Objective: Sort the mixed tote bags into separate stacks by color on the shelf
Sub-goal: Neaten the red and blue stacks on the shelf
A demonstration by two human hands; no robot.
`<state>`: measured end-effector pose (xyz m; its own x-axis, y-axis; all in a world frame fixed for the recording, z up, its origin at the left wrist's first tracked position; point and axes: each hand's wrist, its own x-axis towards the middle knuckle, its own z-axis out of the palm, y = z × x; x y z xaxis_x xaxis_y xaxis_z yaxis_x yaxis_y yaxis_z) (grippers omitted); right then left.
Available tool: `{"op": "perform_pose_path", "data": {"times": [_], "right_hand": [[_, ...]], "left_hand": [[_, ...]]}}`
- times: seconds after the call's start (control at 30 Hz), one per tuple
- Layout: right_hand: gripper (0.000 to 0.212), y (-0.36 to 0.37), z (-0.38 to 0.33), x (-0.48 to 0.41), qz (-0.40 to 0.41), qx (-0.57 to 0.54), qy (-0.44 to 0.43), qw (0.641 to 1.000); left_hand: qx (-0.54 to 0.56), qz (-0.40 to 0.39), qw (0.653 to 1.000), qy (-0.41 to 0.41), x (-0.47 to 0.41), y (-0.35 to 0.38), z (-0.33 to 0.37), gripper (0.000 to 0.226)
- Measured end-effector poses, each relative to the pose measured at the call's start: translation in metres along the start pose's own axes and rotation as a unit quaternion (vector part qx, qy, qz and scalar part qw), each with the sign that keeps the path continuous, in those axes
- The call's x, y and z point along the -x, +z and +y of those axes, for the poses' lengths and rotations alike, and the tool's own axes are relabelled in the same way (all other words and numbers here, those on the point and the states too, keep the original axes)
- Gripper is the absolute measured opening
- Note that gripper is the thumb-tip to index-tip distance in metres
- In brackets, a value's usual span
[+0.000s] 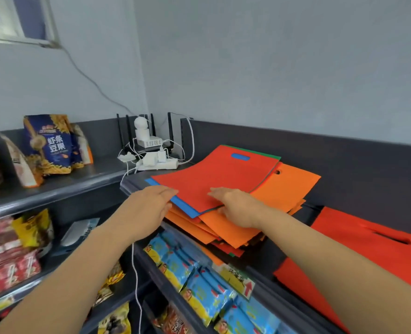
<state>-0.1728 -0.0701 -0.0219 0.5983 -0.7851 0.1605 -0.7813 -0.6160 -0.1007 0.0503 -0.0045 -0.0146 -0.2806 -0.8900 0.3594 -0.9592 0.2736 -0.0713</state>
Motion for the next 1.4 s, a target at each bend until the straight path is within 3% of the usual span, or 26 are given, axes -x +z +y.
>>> {"op": "perform_pose_path", "data": {"times": [0.1, 0.27, 0.4, 0.57, 0.67, 0.73, 0.77, 0.83, 0.87, 0.93, 1.0, 1.13, 1.2, 1.27, 1.33, 1.4], "right_hand": [[0.038, 0.004, 0.001, -0.010, 0.009, -0.005, 0.022, 1.000], [0.021, 0.009, -0.004, -0.005, 0.138, -0.007, 0.079, 0.987], [0.019, 0.010, -0.007, -0.001, 0.209, -0.063, 0.133, 0.967], [0.021, -0.009, -0.007, 0.012, 0.320, -0.081, 0.194, 0.924], [0.021, -0.025, -0.004, 0.027, 0.359, -0.102, 0.239, 0.897], [0.022, -0.037, -0.003, 0.040, 0.392, -0.190, 0.302, 0.848], [0.022, -0.043, -0.003, 0.049, 0.405, -0.289, 0.338, 0.799], [0.021, -0.054, -0.001, 0.072, 0.371, -0.511, 0.395, 0.668], [0.022, -0.057, -0.001, 0.087, 0.337, -0.568, 0.410, 0.629], [0.009, -0.056, 0.003, 0.119, 0.290, -0.577, 0.409, 0.644], [0.018, -0.052, 0.006, 0.153, 0.307, -0.559, 0.422, 0.644], [0.019, -0.059, 0.023, 0.229, 0.402, -0.587, 0.448, 0.541], [0.024, -0.061, 0.034, 0.264, 0.408, -0.581, 0.487, 0.508], [0.030, -0.061, 0.039, 0.293, 0.359, -0.565, 0.519, 0.532], [0.031, -0.051, 0.043, 0.313, 0.302, -0.509, 0.543, 0.596], [0.049, -0.038, 0.045, 0.321, 0.259, -0.407, 0.592, 0.646]], "left_hand": [[0.045, -0.048, 0.997, 0.045, -0.031, 0.013, -0.018, 0.048], [0.133, -0.126, 0.976, 0.117, -0.070, 0.031, -0.031, 0.052], [0.173, -0.156, 0.960, 0.156, -0.089, 0.036, -0.043, 0.076], [0.183, -0.085, 0.958, 0.202, -0.102, 0.037, -0.053, 0.037], [0.173, 0.013, 0.962, 0.211, -0.104, 0.033, -0.042, 0.042], [0.209, 0.097, 0.948, 0.220, -0.102, 0.026, -0.024, 0.028], [0.224, 0.121, 0.938, 0.235, -0.099, 0.020, -0.012, 0.029], [0.234, 0.121, 0.925, 0.273, -0.089, 0.008, 0.018, 0.043], [0.236, 0.116, 0.917, 0.299, -0.083, 0.005, 0.035, 0.048], [0.229, 0.126, 0.900, 0.349, -0.070, 0.003, 0.071, 0.044], [0.212, 0.118, 0.887, 0.393, -0.057, 0.003, 0.110, 0.048], [0.178, 0.032, 0.888, 0.423, -0.040, 0.016, 0.182, 0.048], [0.167, 0.017, 0.883, 0.438, -0.037, 0.027, 0.208, 0.049], [0.172, -0.011, 0.874, 0.454, -0.032, 0.039, 0.228, 0.052], [0.180, -0.052, 0.865, 0.465, -0.025, 0.047, 0.243, 0.047], [0.178, -0.094, 0.860, 0.470, -0.020, 0.054, 0.253, 0.032]]}}
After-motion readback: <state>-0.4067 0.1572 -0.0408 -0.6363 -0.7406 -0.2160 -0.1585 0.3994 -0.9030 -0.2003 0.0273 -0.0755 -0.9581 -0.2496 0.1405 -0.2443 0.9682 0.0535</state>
